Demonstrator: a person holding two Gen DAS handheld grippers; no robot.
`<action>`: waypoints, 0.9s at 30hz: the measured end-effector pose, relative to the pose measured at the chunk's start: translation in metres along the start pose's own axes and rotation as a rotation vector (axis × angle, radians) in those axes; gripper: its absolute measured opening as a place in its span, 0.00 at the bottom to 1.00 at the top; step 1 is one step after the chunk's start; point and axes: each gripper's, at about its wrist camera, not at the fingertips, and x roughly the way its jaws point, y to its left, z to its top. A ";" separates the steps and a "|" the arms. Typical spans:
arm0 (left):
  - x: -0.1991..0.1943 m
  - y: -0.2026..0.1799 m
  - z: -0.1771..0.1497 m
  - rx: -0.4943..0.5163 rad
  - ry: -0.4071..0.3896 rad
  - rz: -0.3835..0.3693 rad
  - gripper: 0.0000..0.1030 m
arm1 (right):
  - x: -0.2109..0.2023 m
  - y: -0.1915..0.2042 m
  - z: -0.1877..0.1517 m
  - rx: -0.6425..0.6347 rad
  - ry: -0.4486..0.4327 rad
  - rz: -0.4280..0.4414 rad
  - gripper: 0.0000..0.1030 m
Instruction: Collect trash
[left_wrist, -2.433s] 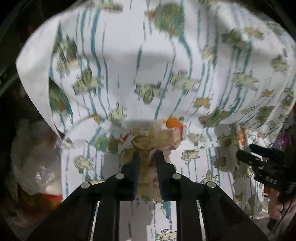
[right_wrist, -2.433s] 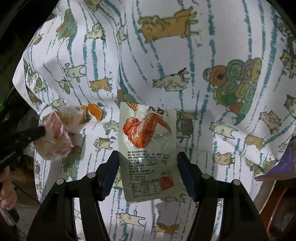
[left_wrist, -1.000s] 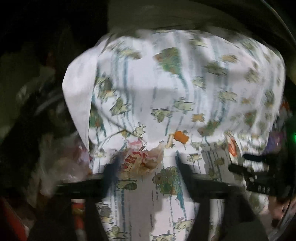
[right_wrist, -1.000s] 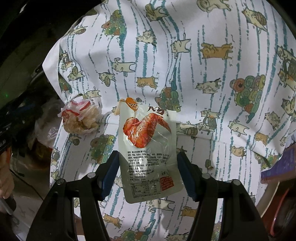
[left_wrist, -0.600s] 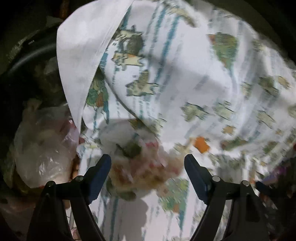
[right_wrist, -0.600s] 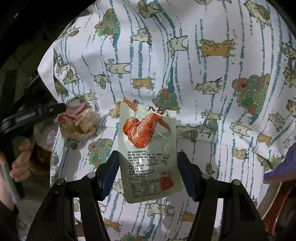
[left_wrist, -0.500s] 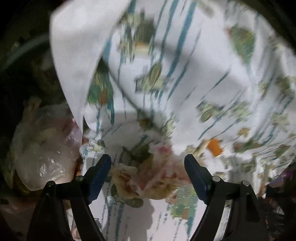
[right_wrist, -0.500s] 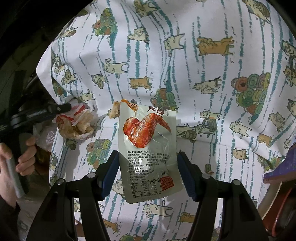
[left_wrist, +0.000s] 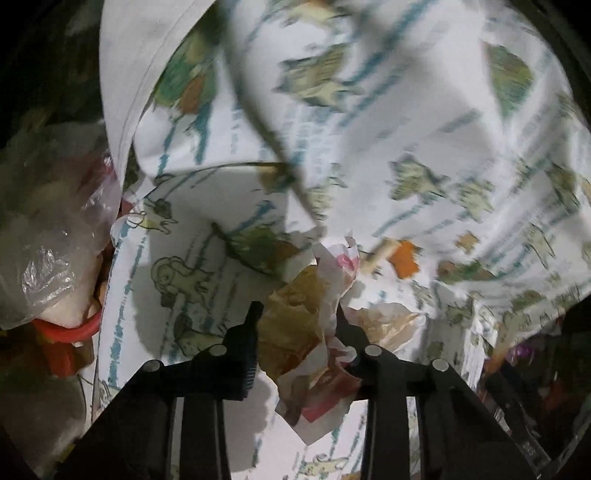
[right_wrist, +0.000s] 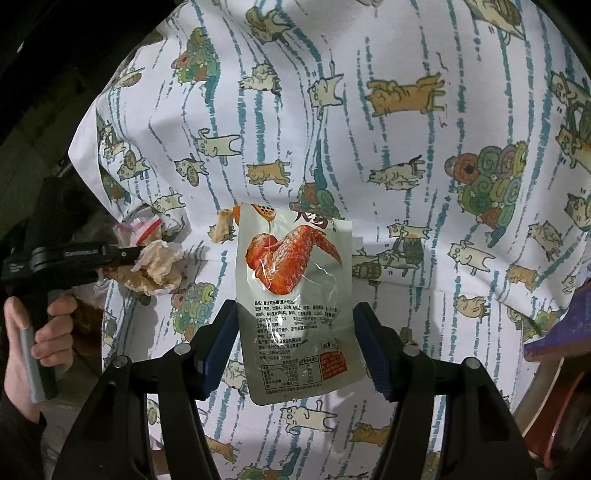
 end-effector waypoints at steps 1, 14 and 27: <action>-0.006 -0.008 -0.004 0.024 -0.016 -0.001 0.35 | -0.001 0.001 -0.001 -0.004 -0.002 -0.001 0.61; -0.101 -0.085 -0.043 0.346 -0.386 0.030 0.35 | -0.020 0.023 -0.014 -0.034 -0.054 -0.032 0.61; -0.157 -0.090 -0.085 0.472 -0.599 0.094 0.35 | -0.045 0.039 -0.027 -0.092 -0.194 -0.058 0.61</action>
